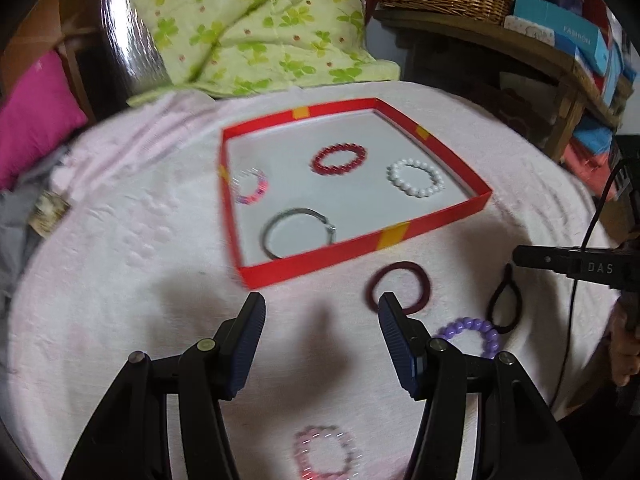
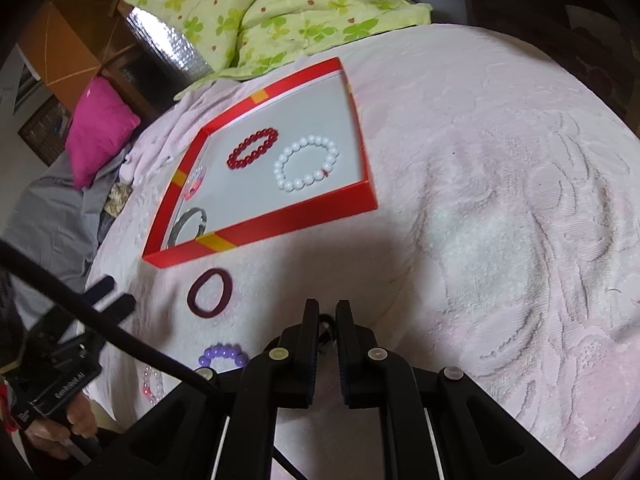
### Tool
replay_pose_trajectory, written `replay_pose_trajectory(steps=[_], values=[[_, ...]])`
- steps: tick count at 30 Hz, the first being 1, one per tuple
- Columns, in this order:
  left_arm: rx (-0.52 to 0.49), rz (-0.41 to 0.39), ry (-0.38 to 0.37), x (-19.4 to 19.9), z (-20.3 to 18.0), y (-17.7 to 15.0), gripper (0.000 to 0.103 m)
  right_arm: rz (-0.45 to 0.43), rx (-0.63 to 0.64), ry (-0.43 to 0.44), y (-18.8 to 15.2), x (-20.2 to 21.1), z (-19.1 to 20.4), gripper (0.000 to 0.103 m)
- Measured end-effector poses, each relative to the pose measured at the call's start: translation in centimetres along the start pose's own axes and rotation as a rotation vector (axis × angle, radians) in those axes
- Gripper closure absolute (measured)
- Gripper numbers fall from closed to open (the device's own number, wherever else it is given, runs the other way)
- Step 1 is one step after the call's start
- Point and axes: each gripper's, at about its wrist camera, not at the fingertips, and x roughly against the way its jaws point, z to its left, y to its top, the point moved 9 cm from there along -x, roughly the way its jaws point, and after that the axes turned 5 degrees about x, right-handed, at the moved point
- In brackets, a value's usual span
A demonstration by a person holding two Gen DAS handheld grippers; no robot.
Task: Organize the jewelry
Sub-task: 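Grasp the dark red ring with the left tool while the right tool holds the black hair tie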
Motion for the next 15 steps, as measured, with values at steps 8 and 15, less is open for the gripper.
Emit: replay_pose_trajectory(steps=[8, 15], values=[[0.022, 0.040, -0.055, -3.0, -1.8, -0.1, 0.043, 0.014, -0.037, 0.028, 0.1, -0.5, -0.8, 0.093], [0.028, 0.107, -0.078, -5.8, -2.8, -0.7, 0.044, 0.050, -0.085, 0.098, -0.2, -1.0, -1.4, 0.078]])
